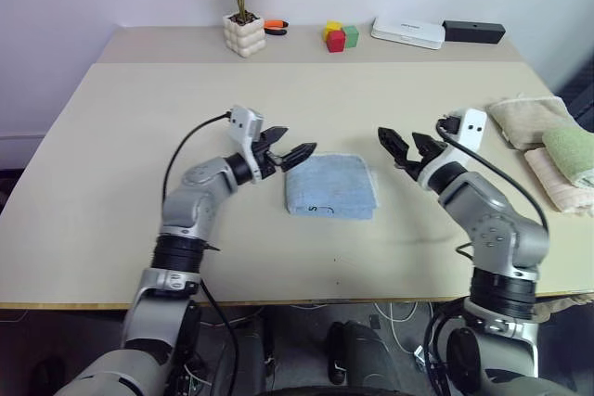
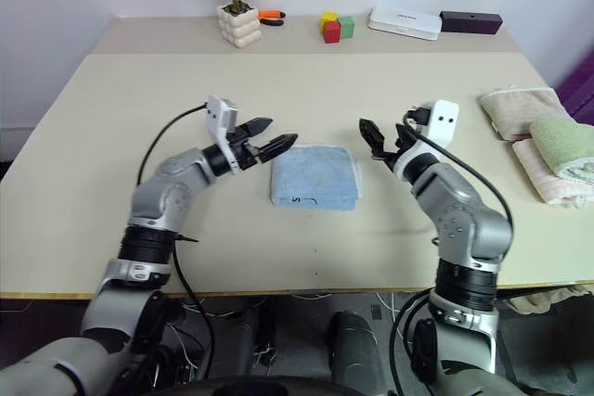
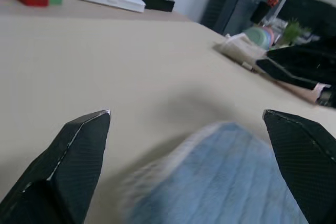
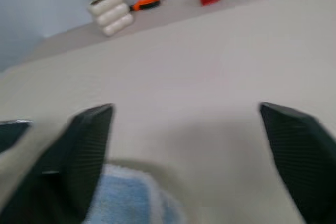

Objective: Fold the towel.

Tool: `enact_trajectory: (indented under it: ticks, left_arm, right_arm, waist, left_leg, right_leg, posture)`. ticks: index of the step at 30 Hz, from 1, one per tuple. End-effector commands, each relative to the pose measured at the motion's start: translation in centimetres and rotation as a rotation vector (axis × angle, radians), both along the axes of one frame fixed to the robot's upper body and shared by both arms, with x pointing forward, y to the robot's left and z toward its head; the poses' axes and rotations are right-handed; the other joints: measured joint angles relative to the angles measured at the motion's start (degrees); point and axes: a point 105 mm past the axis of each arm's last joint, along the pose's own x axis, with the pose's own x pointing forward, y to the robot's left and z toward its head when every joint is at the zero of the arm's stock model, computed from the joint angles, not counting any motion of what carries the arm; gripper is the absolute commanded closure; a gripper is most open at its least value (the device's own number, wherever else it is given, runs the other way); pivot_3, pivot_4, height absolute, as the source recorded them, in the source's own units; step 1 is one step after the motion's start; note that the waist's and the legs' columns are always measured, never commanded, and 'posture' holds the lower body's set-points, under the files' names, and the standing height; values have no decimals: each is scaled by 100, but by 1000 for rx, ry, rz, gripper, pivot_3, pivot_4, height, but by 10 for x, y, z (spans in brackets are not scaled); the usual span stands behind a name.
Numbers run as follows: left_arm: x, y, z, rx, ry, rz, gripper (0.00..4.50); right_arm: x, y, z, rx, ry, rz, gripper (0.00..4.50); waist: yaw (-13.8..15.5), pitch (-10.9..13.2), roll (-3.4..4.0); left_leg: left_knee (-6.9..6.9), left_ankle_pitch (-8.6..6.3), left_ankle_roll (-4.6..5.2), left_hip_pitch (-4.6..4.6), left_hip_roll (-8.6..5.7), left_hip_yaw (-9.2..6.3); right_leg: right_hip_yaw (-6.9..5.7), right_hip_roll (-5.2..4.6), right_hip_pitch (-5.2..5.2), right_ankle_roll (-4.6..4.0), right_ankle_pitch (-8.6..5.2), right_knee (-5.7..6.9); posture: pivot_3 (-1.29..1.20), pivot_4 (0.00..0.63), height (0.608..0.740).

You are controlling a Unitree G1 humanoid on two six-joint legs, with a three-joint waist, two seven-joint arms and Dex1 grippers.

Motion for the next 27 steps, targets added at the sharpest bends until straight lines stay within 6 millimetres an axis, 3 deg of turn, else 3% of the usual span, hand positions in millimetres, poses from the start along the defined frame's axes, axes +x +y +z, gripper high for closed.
enact_trajectory:
  ticks: [1, 5, 10, 16, 22, 27]
  left_arm:
    - [-19, 9, 19, -21, -102, -110, 0]
    - [-42, 26, 25, -37, -139, -230, 0]
    - [-46, 44, 29, 7, -203, -227, 0]
    - [-47, 47, 30, 9, -203, -234, 0]
    - [-47, 45, 29, 9, -202, -230, 0]
    - [-45, 42, 27, 11, -202, -219, 0]
  right_arm:
    - [-13, 13, -4, 2, 90, 122, 44]
    - [-17, 19, -19, 7, 183, 135, 44]
    - [-24, 33, -34, 17, 254, 183, 44]
    - [-27, 36, -48, 46, 321, 174, 44]
    - [-28, 58, -46, 150, 333, 261, 44]
    - [-30, 83, -45, 185, 345, 346, 2453]
  waist:
    - [-16, 1, 1]
    - [-96, 2, 3]
    - [-99, 1, 2]
    - [-106, 1, 2]
    - [-124, 1, 1]
    - [-135, 2, 4]
  left_leg:
    - [0, 0, 0, 0, 0, 0]
    - [-4, 0, 0, 1, 2, 1]
    - [-2, 0, 0, -2, 1, 0]
    - [-2, 0, 0, -1, 0, 1]
    - [-4, 0, 0, 0, 1, 1]
    - [-7, 0, 0, 0, 2, 1]
  right_leg:
    - [0, 0, -1, 0, 0, 0]
    - [0, 0, -3, -1, 0, 1]
    - [1, -1, -2, 0, 0, 1]
    - [2, -1, -2, 0, 0, 0]
    - [1, 0, -2, 1, 0, 1]
    - [2, 1, -4, 1, 0, 1]
  posture:
    - [0, 150, 740]
    - [0, 150, 740]
    - [0, 150, 740]
    - [0, 150, 740]
    - [0, 150, 740]
    - [0, 150, 740]
